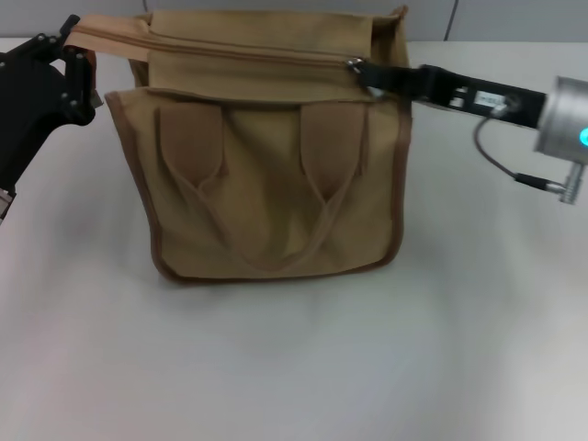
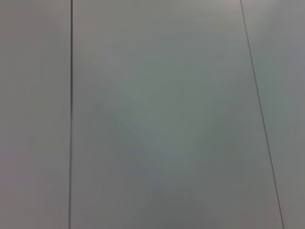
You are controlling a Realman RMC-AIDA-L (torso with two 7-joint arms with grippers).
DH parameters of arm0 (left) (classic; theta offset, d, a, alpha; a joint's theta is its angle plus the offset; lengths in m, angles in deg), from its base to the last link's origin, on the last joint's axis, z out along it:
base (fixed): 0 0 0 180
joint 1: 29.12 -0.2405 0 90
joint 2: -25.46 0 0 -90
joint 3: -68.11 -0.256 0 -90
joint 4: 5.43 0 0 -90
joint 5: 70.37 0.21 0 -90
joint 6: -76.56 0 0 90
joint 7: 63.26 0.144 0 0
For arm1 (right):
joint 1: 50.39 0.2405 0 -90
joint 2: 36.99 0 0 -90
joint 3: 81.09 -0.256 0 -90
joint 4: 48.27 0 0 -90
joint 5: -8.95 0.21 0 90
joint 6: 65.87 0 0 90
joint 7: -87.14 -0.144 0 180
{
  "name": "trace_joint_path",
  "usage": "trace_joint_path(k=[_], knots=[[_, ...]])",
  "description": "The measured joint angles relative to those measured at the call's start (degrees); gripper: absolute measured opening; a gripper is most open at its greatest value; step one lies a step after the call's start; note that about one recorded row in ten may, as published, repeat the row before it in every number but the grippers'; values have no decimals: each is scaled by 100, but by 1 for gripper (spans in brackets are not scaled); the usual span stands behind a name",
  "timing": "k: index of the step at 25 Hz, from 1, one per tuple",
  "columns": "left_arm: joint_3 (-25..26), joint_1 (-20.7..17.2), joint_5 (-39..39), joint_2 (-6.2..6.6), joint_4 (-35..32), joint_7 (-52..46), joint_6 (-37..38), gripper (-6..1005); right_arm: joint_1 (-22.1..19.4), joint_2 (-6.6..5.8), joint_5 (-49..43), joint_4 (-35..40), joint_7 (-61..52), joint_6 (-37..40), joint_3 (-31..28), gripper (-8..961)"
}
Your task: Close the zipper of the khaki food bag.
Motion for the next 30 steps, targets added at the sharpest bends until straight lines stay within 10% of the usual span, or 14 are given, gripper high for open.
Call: trace_joint_path(k=[17,30], knots=[[-44,-4,3,5,-4,-38,-108,34,-625,114,806,-215,2084,1288,-754,112],[-84,-70,90,8,-81,-578,-302,35,-1411,-33,-686,-213,5386,3175,-719,597]])
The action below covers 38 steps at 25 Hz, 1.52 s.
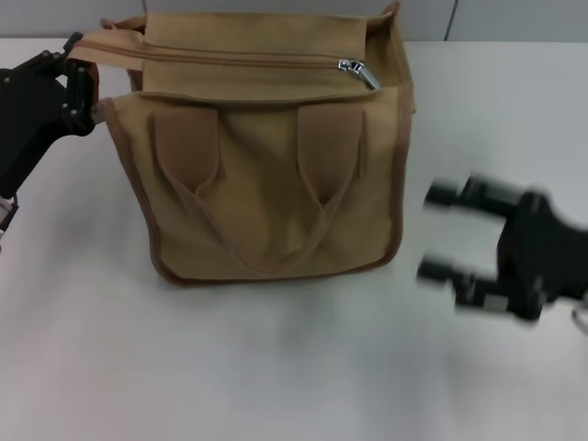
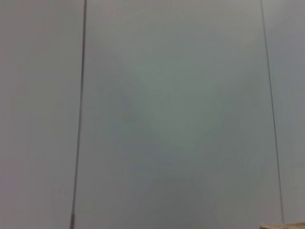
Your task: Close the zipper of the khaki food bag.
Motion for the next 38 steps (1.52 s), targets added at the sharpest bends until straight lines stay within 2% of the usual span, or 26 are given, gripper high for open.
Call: trace_joint_path(k=[3,7,8,9,10,11,13,14,15,16,19,20,22,23,24,25,28,32,35,38], knots=[[-183,-75,132,10,-253,-557,-41,35,42,0,-552,-29,19,-95,-1,733],[-749,-306,214,53,-942,-1754,-140,93,68,27,-813,-38,2,-320,9,744],[-1003,-410,265,110,-1228,-2220,-131,112,72,34,-819,-39,3,-375,21,747],[-1433,-600,412,259,-1728,-3035,-61,132,93,38,-827,-40,3,-462,35,750],[-1433,-600,412,259,-1728,-3035,-61,151,93,38,-827,-40,3,-462,35,750],[-1537,-656,496,323,-1883,-3338,5,170,109,41,-835,-43,3,-499,40,750],[-1657,-764,698,494,-2155,-3935,229,209,132,43,-878,-54,1,-563,44,750],[-1645,-845,841,667,-2232,-4326,582,228,167,43,-917,-65,-3,-612,46,750],[-1645,-845,841,667,-2232,-4326,582,267,188,46,-942,-70,-5,-641,46,750],[-1631,-883,855,753,-2219,-4439,827,306,188,46,-942,-70,-5,-641,46,750],[-1663,-946,971,859,-2199,-4547,1445,423,254,52,-1063,-92,-19,-704,49,750],[-1686,-951,1148,863,-2204,-4507,1753,462,285,54,-1107,-110,-26,-726,49,750],[-1697,-909,1594,820,-2212,-4324,2174,695,362,59,-1192,-177,-31,-804,49,750],[-1697,-909,1594,820,-2212,-4324,2174,720,407,63,-1243,-218,-31,-853,49,750],[-1707,-858,1883,769,-2204,-4177,2342,745,446,68,-1293,-260,-30,-895,49,749],[-1811,-769,2290,649,-2167,-3941,2463,771,503,84,-1366,-325,-29,-958,49,749],[-2051,-634,2655,500,-2074,-3706,2437,846,637,138,-1536,-451,10,-1151,51,749],[-2259,-375,3079,297,-1773,-3274,2055,846,825,167,-1604,-750,131,-1308,64,749],[-2265,-288,3273,193,-1651,-3080,1736,845,932,177,-1612,-980,266,-1390,72,749],[-2266,-273,3338,159,-1636,-3054,1659,845,975,191,-1618,-1102,392,-1464,76,749]])
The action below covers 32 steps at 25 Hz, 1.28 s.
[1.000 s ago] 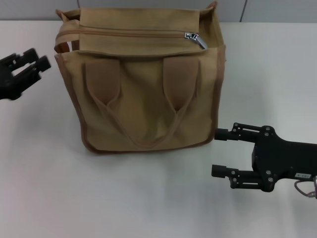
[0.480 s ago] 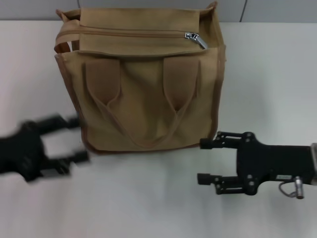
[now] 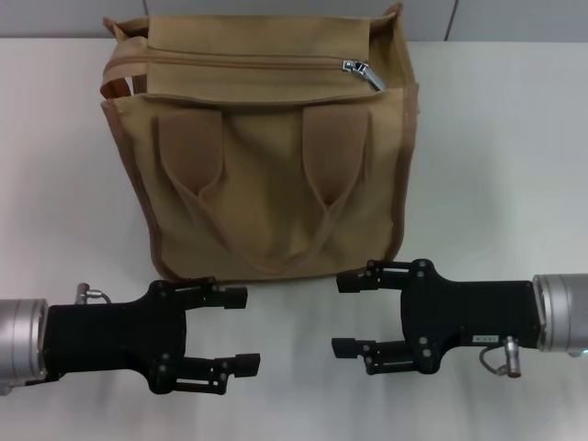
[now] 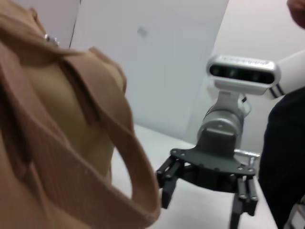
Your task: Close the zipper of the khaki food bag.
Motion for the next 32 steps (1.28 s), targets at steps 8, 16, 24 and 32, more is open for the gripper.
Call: trace_joint_path(k=[8,16,24,32], knots=[[-13,30,131,-39,12,44,-210,844,71,13,-2,-161,97,-15,49,749],[-14,31,143,-40,12,47,-203,843,78,14,5,-185,99,-15,45,748],[-15,2,150,-26,13,54,-198,843,135,13,26,-191,95,-14,44,748],[-14,-12,150,-31,13,61,-224,842,141,13,29,-191,85,-11,44,748]])
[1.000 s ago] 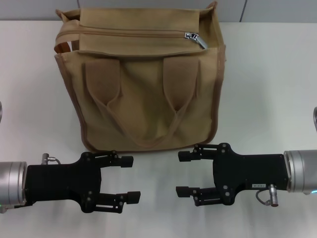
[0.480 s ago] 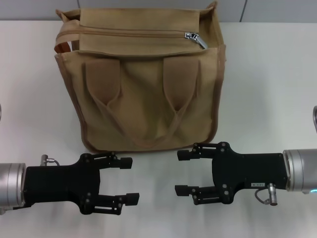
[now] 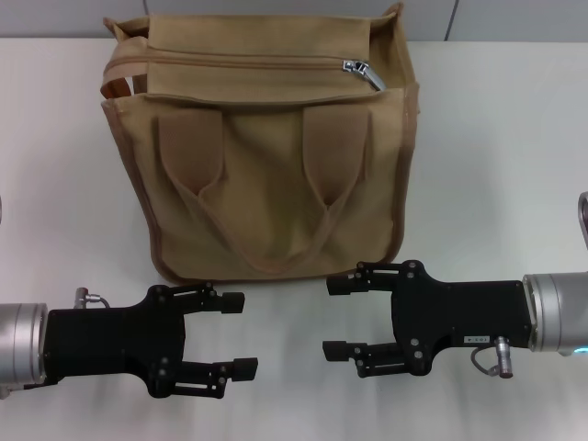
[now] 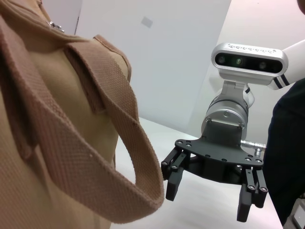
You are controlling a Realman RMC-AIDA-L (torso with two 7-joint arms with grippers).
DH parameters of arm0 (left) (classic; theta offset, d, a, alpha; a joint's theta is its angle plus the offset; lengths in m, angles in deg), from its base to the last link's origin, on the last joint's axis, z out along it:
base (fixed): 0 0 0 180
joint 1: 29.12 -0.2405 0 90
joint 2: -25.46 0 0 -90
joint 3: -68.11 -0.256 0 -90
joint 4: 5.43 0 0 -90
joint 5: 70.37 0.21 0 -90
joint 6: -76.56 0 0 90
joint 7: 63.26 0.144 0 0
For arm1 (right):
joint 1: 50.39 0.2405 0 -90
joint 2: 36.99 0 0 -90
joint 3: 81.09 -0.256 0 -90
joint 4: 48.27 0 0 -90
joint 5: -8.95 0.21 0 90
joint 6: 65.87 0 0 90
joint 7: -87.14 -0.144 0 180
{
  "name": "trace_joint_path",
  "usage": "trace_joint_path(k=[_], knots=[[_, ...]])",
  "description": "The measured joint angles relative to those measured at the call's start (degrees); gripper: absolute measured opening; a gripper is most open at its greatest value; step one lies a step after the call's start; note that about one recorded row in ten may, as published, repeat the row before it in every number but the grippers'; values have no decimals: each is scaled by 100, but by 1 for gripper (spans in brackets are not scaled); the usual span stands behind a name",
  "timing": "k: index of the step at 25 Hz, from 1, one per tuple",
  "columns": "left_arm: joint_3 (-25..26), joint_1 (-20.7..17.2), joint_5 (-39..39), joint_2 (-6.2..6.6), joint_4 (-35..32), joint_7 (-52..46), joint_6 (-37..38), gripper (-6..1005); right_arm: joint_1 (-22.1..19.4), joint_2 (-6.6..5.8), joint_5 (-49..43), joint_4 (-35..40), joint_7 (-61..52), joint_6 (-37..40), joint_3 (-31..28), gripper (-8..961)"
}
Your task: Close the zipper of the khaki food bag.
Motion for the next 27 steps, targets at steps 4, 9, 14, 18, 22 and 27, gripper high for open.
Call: trace_joint_path(k=[4,9,14,18,22,27], knots=[[0,-1,0,0,0,0,-2,842,4,0,4,0,5,0,0,749],[0,-1,-1,1,0,0,-12,841,7,0,13,0,8,-3,0,750],[6,-1,-1,-4,0,-4,-15,841,7,0,17,0,10,-3,0,750],[2,0,-1,-6,0,-17,-18,840,7,0,17,0,12,-3,0,750],[0,6,-1,-8,0,-32,-24,840,6,0,17,0,14,-3,0,750],[0,20,-1,-9,0,-48,-24,840,7,0,17,0,14,-3,0,750]])
